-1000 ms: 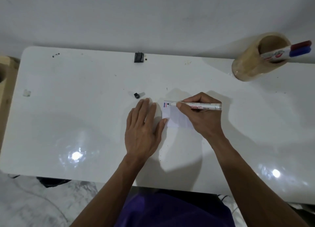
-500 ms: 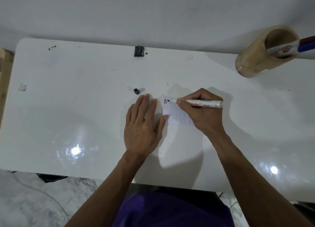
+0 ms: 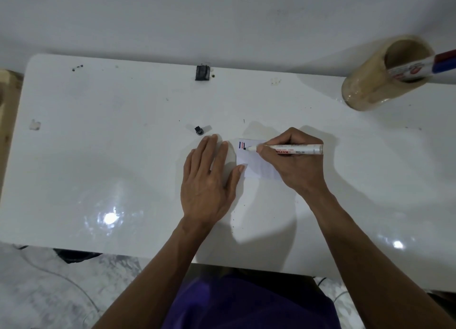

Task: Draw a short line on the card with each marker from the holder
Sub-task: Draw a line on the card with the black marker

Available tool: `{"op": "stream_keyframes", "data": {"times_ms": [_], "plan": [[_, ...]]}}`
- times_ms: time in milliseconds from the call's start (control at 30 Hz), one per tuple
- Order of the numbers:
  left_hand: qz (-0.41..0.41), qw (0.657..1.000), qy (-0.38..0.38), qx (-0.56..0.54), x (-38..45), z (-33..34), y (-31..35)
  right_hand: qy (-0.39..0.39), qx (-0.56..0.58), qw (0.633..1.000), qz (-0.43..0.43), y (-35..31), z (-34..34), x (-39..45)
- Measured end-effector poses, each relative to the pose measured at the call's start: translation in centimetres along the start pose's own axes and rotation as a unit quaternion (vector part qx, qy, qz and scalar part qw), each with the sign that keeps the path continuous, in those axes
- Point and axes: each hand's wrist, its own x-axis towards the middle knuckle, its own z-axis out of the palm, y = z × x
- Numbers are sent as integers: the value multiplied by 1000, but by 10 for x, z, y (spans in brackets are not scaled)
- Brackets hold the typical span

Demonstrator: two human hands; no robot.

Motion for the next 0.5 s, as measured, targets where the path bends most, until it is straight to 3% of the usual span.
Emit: {"op": "stream_keyframes", "data": {"times_ms": [200,400,500], "plan": [[0,1000,-11,-5,1,2,-2,-7,16,1000,17,-1,-1,4],[-28,998,-48,-43,2,-8,2,-24,204,973,107,-23,-15,13],[-81,990,-19,-113,10,-25,4,-44,267,957,105,-44,-24,15]]}}
